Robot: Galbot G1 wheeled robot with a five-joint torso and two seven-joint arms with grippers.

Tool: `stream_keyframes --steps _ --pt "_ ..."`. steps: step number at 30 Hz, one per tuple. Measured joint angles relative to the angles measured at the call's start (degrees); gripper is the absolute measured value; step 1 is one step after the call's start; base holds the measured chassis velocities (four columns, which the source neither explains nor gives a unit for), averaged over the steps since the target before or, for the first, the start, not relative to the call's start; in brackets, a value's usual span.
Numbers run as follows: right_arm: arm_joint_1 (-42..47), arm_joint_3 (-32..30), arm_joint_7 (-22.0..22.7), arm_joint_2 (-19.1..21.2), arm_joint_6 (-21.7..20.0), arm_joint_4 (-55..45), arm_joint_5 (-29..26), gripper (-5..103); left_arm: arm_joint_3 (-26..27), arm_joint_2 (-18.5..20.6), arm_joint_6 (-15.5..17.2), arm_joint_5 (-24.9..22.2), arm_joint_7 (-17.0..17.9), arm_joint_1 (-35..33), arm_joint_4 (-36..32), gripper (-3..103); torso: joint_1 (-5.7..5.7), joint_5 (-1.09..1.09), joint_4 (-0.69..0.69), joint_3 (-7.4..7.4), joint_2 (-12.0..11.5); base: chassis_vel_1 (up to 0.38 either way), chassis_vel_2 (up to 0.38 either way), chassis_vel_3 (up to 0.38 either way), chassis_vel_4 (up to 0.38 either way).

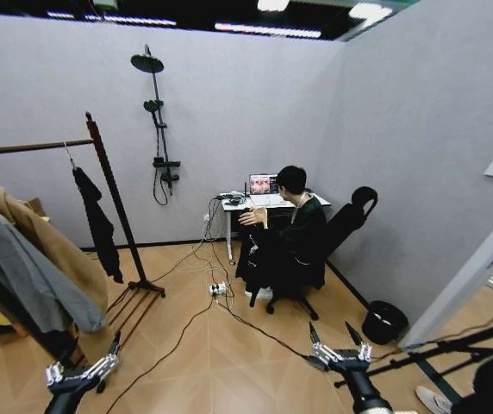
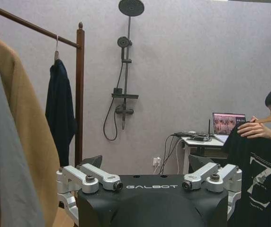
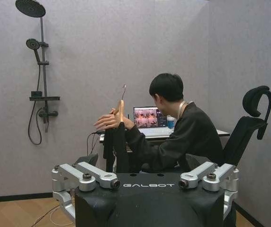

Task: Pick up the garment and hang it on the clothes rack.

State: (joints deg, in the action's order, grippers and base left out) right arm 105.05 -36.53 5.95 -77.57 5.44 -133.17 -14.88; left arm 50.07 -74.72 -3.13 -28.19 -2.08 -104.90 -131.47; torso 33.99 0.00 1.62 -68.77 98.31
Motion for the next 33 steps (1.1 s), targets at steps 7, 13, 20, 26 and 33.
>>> stream_keyframes --steps 7,13,20,26,33 --pt "0.00 0.01 0.00 0.00 0.00 0.00 0.00 100 0.00 0.00 0.00 0.00 0.00 0.00 0.00 100 0.01 0.00 0.00 0.00 0.00 -0.207 0.210 0.212 -0.224" --pt "0.00 0.00 0.00 0.00 0.00 0.00 0.00 100 0.00 0.00 0.00 0.00 0.00 0.00 0.00 100 0.02 0.00 0.00 -0.01 -0.01 -0.154 0.162 0.157 -0.170" --pt "0.00 0.00 0.00 0.00 0.00 0.00 0.00 100 0.00 0.00 0.00 0.00 0.00 0.00 0.00 100 -0.02 -0.01 0.02 0.01 0.01 -0.148 0.141 0.136 -0.149" --pt "0.00 0.00 0.00 0.00 0.00 0.00 0.00 100 0.00 0.00 0.00 0.00 0.00 0.00 0.00 100 0.00 0.00 -0.01 0.00 0.01 -0.151 0.155 0.165 -0.159" --pt "-0.23 0.00 0.00 -0.02 0.01 0.00 0.13 100 0.00 0.00 0.00 0.00 -0.01 0.00 0.00 100 0.05 0.00 0.03 -0.01 -0.02 -0.092 0.076 0.070 -0.094"
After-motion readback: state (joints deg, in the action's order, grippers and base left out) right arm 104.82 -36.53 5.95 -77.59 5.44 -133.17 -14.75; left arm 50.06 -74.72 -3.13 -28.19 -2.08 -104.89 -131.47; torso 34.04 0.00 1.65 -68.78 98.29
